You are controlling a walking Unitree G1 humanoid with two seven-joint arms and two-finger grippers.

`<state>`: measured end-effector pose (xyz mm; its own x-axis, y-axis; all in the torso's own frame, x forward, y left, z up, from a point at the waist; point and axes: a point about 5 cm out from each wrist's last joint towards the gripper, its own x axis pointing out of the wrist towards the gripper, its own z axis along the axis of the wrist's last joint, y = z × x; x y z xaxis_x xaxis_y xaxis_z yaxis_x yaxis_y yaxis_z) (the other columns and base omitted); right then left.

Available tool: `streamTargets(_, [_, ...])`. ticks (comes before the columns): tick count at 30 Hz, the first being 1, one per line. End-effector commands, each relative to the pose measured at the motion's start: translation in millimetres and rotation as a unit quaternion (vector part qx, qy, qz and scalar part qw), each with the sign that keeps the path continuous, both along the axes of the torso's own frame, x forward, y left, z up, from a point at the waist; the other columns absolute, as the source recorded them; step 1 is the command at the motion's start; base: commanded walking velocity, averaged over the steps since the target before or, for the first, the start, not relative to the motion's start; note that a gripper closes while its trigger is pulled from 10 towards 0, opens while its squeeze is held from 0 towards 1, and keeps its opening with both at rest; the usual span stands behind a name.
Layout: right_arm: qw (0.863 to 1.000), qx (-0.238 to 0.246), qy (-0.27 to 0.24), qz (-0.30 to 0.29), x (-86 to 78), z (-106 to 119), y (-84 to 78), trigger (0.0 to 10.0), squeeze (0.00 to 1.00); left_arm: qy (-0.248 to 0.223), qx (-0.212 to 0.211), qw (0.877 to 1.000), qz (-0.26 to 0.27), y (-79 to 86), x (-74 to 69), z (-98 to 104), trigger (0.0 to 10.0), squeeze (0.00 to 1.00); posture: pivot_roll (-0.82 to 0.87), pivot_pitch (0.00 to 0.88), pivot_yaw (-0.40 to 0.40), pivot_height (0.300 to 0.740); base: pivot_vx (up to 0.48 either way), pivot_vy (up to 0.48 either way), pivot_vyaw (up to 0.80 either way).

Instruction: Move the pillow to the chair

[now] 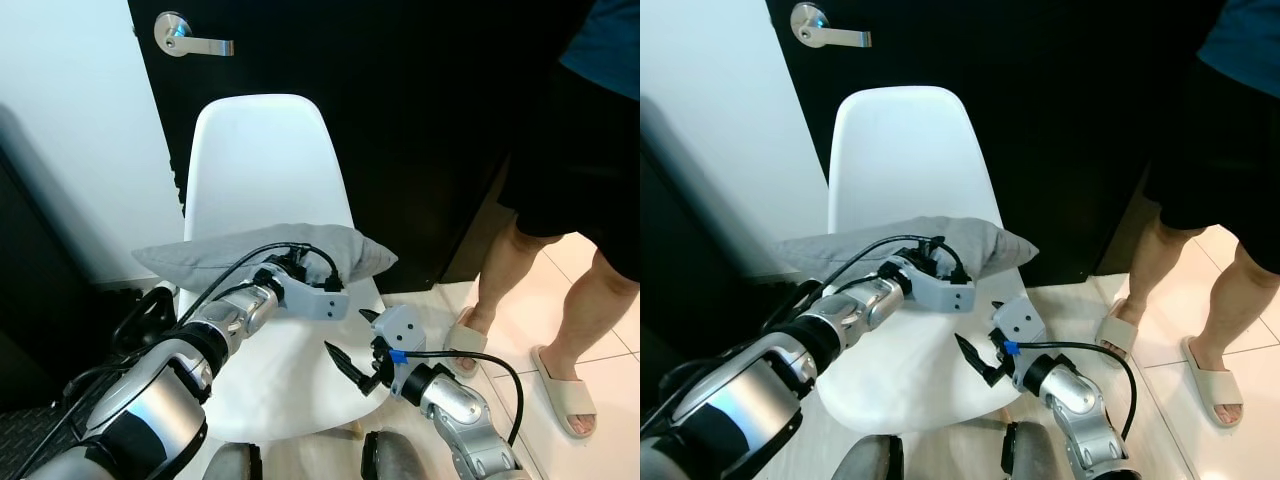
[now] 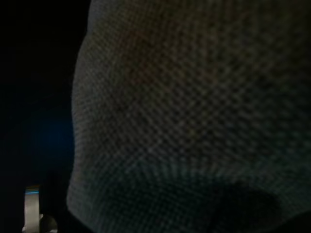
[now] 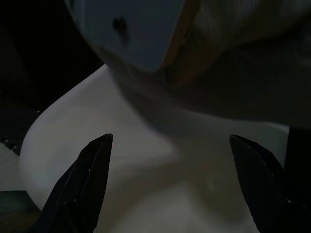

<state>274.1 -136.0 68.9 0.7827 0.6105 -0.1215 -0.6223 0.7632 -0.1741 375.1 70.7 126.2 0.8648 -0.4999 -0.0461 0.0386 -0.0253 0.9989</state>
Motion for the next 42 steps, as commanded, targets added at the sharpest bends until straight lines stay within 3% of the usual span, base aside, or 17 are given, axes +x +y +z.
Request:
streamTargets(1, [1.0,-0.002,0.005,0.003,-2.7,-3,2.8,10.0,0.0,-0.013,0.02,0.999,0.044,16.7,8.1,6,10.0,0.0,0.04,0.085,0.004,0.617,0.0,0.0,0.0])
streamTargets(6, [1.0,-0.003,0.004,0.007,-4.5,-3,4.3,10.0,0.0,0.003,0.038,0.996,0.074,25.7,9.7,1,10.0,0.0,0.03,0.091,0.01,0.617,0.0,0.0,0.0])
streamTargets(17, [1.0,0.006,0.008,0.01,-6.1,-4,5.3,10.0,0.0,0.03,0.049,0.995,0.076,24.3,5.2,-10,10.0,0.0,0.04,0.081,0.003,0.592,0.0,0.0,0.0])
streamTargets(20, [1.0,0.001,0.006,0.014,-7.0,-4,6.6,10.0,0.0,0.04,0.044,0.995,0.081,22.9,3.0,-15,10.0,0.0,0.04,0.08,0.001,0.592,0.0,0.0,0.0])
streamTargets(24, [1.0,-0.002,-0.01,0.02,-6.3,-1,7.2,10.0,0.0,0.065,0.007,0.993,0.103,24.2,1.4,-20,10.0,0.0,0.04,0.081,0.002,0.592,0.0,0.0,0.0])
streamTargets(27, [0.998,-0.006,-0.009,0.059,-10.1,1,12.9,10.0,0.0,0.088,-0.012,0.987,0.132,31.8,0.1,-25,10.0,0.0,0.04,0.08,0.003,0.592,0.0,0.0,0.0])
streamTargets(33, [0.996,-0.04,-0.024,0.076,-12.6,-1,16.2,10.0,0.0,0.103,0.007,0.98,0.168,50.1,-3.6,-36,10.0,0.0,0.04,0.084,-0.009,0.592,0.0,0.0,0.0])
streamTargets(42, [0.996,-0.041,-0.024,0.074,-9.9,0,15.2,10.0,0.0,0.14,-0.016,0.974,0.179,50.1,-9.9,-48,10.0,0.0,0.04,0.083,-0.007,0.592,0.0,0.0,0.0])
